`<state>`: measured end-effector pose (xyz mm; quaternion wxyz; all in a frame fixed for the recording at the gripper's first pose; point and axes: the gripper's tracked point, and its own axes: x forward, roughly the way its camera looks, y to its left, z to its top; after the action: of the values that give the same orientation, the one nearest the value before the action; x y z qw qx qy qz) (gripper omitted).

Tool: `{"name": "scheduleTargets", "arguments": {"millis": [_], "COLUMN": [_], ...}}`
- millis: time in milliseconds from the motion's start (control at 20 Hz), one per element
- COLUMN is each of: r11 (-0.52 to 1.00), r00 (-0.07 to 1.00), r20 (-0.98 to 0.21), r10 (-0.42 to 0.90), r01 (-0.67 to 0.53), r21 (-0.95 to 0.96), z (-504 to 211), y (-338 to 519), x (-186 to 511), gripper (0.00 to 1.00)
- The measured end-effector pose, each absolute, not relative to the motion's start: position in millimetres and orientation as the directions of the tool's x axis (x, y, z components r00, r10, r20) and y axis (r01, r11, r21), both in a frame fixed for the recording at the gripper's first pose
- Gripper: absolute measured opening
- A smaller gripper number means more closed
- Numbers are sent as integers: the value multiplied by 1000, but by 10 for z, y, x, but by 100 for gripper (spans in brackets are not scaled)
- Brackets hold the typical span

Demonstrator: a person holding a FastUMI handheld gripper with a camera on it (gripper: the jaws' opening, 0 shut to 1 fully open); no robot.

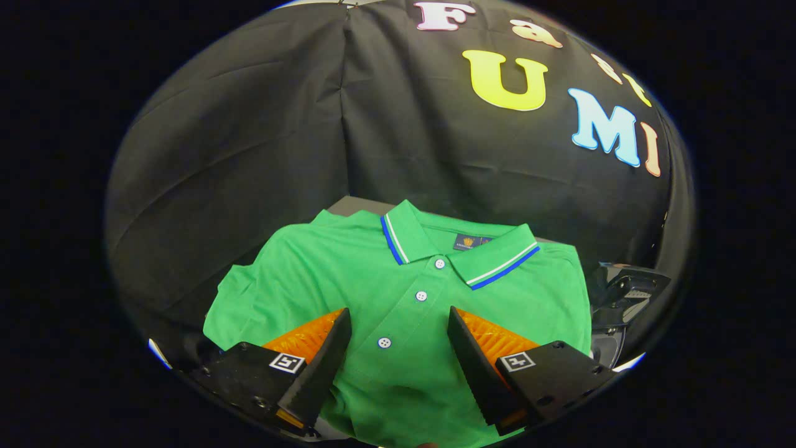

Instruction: Put the clothes into the washing machine and then close the washing machine lid.

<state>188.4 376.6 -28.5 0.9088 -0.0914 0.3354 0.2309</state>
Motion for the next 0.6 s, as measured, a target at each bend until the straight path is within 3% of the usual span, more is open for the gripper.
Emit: {"name": "scheduleTargets", "arguments": {"millis": [200, 450, 550, 600], "r11": [868, 860, 840, 865], "r00": [657, 668, 660, 667], "r20": [-659, -647, -648, -643], "r10": [366, 366, 380, 376], "r01": [-497, -508, -539, -501], "r21": [-14, -38, -56, -14], "z": [-311, -284, -286, -324], "y": [3777, 3770, 3769, 3748], "x": [1879, 1932, 1936, 1930], "gripper": [97, 35, 34, 19]}}
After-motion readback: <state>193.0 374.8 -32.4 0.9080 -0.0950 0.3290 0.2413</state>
